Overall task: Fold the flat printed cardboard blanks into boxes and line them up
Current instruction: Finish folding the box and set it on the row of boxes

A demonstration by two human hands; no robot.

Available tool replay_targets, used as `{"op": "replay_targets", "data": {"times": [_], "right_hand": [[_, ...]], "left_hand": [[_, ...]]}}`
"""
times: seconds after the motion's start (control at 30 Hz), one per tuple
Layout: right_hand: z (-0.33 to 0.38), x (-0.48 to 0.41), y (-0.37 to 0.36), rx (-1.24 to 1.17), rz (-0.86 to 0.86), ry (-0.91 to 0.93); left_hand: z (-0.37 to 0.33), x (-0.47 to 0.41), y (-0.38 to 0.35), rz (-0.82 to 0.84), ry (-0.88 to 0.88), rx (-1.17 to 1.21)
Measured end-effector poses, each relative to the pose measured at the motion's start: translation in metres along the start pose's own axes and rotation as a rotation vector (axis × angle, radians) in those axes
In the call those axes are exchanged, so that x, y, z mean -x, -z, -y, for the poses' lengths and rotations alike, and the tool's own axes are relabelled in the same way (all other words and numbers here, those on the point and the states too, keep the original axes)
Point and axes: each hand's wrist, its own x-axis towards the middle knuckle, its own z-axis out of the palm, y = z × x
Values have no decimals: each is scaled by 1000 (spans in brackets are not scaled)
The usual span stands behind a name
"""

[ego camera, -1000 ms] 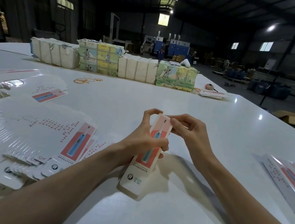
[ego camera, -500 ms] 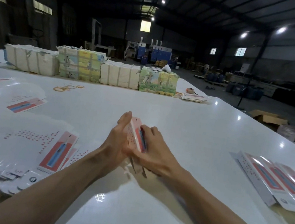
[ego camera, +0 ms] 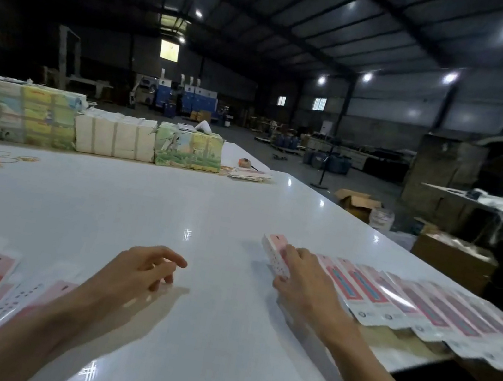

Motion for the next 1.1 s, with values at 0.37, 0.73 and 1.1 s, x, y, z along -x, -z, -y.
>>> {"op": "replay_targets", "data": {"times": [0.37,0.73,1.1], "right_hand": [[-60,32,16,213,-99,-86],[104,-29,-4,45,-144,337],[144,-48,-75,-390,-37,284]], "left_hand": [[3,6,-4,90,-12,-136],[9,7,4,95,17,-176],[0,10,7,54,125,-217]]}}
